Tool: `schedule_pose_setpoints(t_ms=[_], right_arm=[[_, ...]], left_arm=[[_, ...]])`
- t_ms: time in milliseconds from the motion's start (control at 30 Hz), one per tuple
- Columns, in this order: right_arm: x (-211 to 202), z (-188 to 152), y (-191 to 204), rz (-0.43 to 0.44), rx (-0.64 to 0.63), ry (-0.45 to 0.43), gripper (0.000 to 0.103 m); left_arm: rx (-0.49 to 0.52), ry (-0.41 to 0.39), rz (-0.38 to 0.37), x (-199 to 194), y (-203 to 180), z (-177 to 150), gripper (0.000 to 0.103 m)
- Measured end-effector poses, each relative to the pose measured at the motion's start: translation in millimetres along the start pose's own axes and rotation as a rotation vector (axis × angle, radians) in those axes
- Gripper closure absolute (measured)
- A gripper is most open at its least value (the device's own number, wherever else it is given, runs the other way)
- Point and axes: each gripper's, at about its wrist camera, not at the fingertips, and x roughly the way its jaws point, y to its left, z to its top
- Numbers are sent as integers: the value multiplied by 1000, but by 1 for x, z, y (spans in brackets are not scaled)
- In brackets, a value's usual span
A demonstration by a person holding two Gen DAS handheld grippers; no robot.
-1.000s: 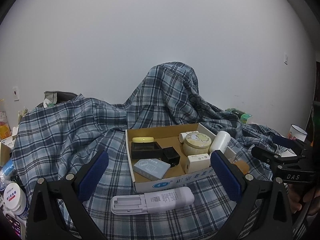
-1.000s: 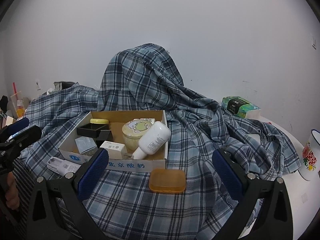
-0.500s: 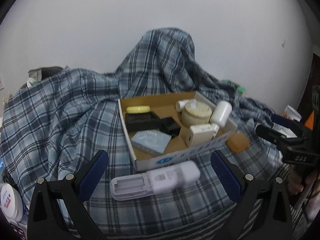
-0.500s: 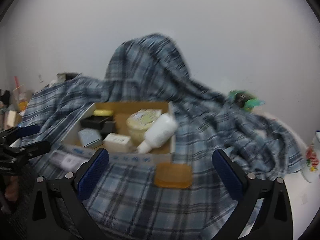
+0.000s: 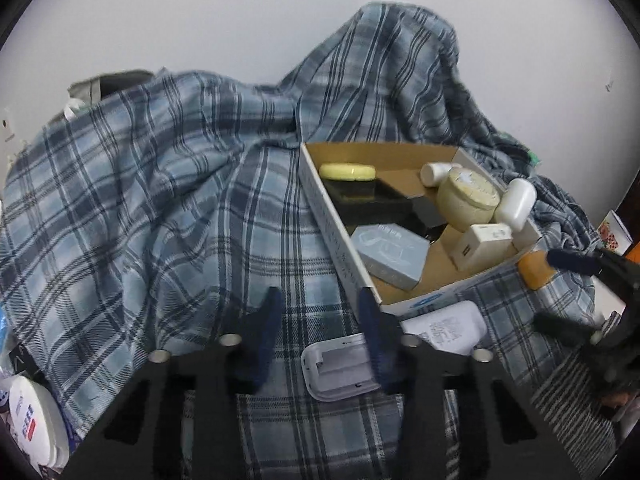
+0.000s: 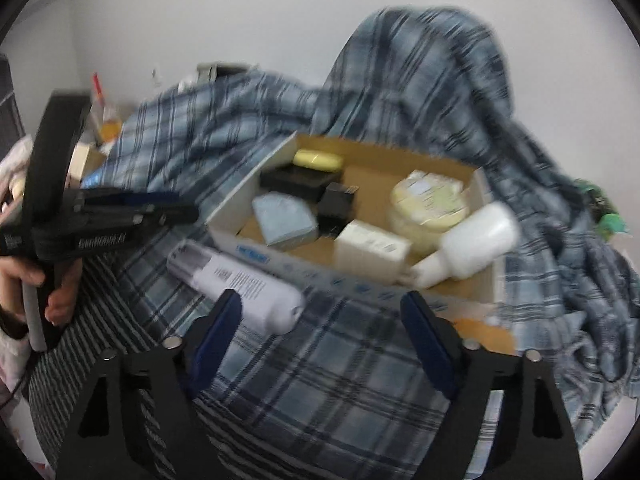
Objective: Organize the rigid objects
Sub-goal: 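Grasp the white XTE modem with left tool and lift it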
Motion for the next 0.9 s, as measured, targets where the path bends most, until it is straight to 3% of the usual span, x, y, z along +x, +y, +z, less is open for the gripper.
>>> schedule_pose_setpoints(t_ms=[67, 267, 567, 900], right_arm=[[16, -2, 8, 24, -14, 63, 36], [40, -12, 22, 43, -38, 171, 70], [42, -12, 21, 18, -33, 167, 72], [33, -16, 13, 33, 6, 170, 72]], left_arm=[[-2, 29, 2, 8, -1, 2, 76], [1, 91, -4, 26, -3, 1, 76], [50, 149, -12, 36, -13, -7, 88], [160, 195, -66, 21, -35, -18, 92]])
